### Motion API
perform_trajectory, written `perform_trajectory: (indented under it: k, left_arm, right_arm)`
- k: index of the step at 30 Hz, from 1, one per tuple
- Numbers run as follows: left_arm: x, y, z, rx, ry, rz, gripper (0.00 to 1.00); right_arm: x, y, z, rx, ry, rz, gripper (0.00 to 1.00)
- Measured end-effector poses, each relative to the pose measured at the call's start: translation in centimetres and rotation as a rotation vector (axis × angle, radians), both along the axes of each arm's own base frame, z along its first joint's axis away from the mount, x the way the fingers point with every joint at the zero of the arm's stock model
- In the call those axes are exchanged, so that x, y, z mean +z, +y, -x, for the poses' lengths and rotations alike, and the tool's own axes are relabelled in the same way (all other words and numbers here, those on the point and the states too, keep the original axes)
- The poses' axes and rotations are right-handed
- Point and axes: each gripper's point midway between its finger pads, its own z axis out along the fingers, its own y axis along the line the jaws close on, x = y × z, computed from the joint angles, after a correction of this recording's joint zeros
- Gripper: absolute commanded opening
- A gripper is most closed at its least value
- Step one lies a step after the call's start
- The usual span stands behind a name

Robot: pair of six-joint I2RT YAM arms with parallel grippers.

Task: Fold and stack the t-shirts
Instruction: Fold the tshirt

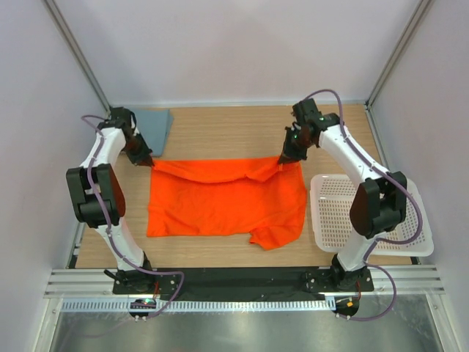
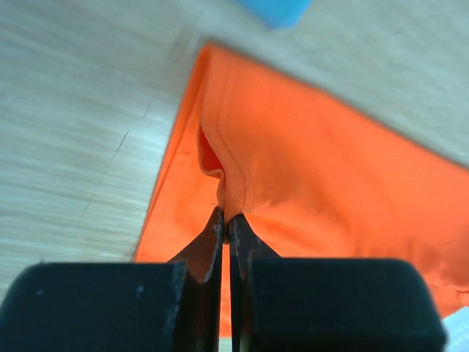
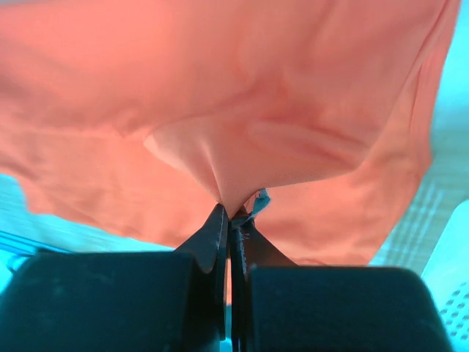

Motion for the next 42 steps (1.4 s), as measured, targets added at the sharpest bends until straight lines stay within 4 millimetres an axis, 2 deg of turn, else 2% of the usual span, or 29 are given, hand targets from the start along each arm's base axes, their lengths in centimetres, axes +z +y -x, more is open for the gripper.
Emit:
perform_trajectory:
  k: [3, 7, 11, 14, 17, 23, 28, 31, 36, 42]
  left_arm:
    - [2.1, -0.1, -2.0, -0.008, -0.075, 0.012, 0.00]
    - [4.3, -0.4, -4.3, -0.016, -0.152, 0.035, 0.00]
    - [4.1, -0.7, -6.4, -0.015, -0.179, 0.068, 0.00]
    - [2.7, -1.0, -7.3, -0.013, -0.167, 0.091, 0.00]
    - [1.3, -1.0, -8.1, -0.006, -0.144, 0.105, 0.00]
    - [-0.3, -0.9, -9.1, -0.005, -0.125, 0.112, 0.00]
    - [-0.5, -1.0, -8.6, -0.016, -0.105, 0.112, 0.01]
    - [-1.2, -1.0, -7.2, -0.034, -0.059, 0.106, 0.02]
    - [-2.5, -0.5, -3.6, -0.074, 0.052, 0.066, 0.02]
    - [-2.8, 0.2, -1.5, -0.098, 0.112, 0.027, 0.06]
  right_arm:
    - [3.8, -0.3, -3.5, -0.028, -0.115, -0.031, 0.02]
    - [7.0, -1.5, -7.4, -0.073, -0.217, -0.054, 0.01]
    - [7.2, -2.4, -10.4, -0.089, -0.243, -0.065, 0.02]
    - [6.2, -2.5, -11.9, -0.086, -0.232, -0.076, 0.01]
    - [4.6, -2.0, -12.6, -0.073, -0.199, -0.092, 0.01]
    - [3.2, -1.4, -12.8, -0.057, -0.162, -0.112, 0.02]
    - [2.4, -1.8, -11.5, -0.045, -0.113, -0.087, 0.02]
    - [1.0, -2.4, -9.4, -0.040, -0.052, -0.063, 0.02]
    - [-0.6, -3.2, -6.0, -0.027, 0.041, -0.031, 0.01]
    - [-1.2, -4.1, -4.2, -0.016, 0.081, 0.011, 0.02]
